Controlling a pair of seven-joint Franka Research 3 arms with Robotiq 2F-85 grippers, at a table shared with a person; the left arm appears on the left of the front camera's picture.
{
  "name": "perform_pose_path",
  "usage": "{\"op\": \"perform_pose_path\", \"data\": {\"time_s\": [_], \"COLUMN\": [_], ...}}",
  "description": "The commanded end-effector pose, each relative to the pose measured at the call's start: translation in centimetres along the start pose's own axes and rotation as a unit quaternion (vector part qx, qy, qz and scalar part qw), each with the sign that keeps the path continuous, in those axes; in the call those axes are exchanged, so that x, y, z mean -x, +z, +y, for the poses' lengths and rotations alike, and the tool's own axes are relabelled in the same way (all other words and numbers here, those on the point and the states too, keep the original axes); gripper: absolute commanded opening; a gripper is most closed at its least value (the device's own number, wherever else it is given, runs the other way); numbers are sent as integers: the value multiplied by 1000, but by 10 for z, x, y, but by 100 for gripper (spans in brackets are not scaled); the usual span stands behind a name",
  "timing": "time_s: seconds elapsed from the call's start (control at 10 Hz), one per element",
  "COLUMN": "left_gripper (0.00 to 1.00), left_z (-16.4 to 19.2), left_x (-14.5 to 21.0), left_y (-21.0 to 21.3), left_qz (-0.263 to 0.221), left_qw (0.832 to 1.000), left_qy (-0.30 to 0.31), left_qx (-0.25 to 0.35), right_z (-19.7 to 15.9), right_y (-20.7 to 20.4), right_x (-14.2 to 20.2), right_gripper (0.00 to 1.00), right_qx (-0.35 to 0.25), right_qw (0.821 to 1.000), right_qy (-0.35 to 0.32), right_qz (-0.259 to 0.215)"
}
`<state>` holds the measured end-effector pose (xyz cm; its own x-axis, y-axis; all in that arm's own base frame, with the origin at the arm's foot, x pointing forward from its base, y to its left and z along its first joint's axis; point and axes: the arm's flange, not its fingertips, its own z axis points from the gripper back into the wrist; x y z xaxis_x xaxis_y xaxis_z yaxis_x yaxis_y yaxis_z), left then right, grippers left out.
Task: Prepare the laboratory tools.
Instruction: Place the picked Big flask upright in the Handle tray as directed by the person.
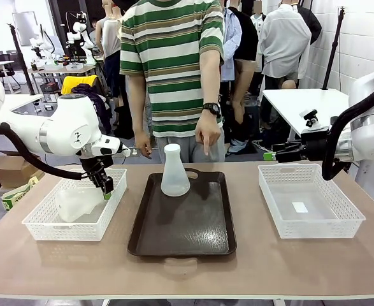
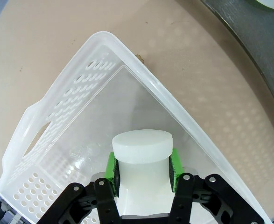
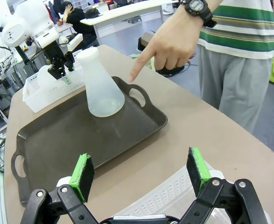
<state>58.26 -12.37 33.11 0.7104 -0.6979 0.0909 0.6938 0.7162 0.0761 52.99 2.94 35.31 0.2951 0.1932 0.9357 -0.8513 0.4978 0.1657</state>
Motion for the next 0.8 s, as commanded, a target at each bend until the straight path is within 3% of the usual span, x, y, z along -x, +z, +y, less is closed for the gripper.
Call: {"op": "perform_pose_path", "data": {"time_s": [0.0,0.7], "left_gripper": [0,0], "left_z": [2,0], "left_x": [-1,0], "left_y": [-1,0], "left_qz": [-3,0], "left_qw": [1000,1000], "left_qy": [-4,0], "left_qx": [-8,0], "right_z": [0,0], "right_y": [0,0], "right_x": [1,1], "right_gripper": [100,100], "right_qx": [0,0], "right_qw": [1000,1000], "right_qy": [-1,-1], "right_qz": [0,0]}}
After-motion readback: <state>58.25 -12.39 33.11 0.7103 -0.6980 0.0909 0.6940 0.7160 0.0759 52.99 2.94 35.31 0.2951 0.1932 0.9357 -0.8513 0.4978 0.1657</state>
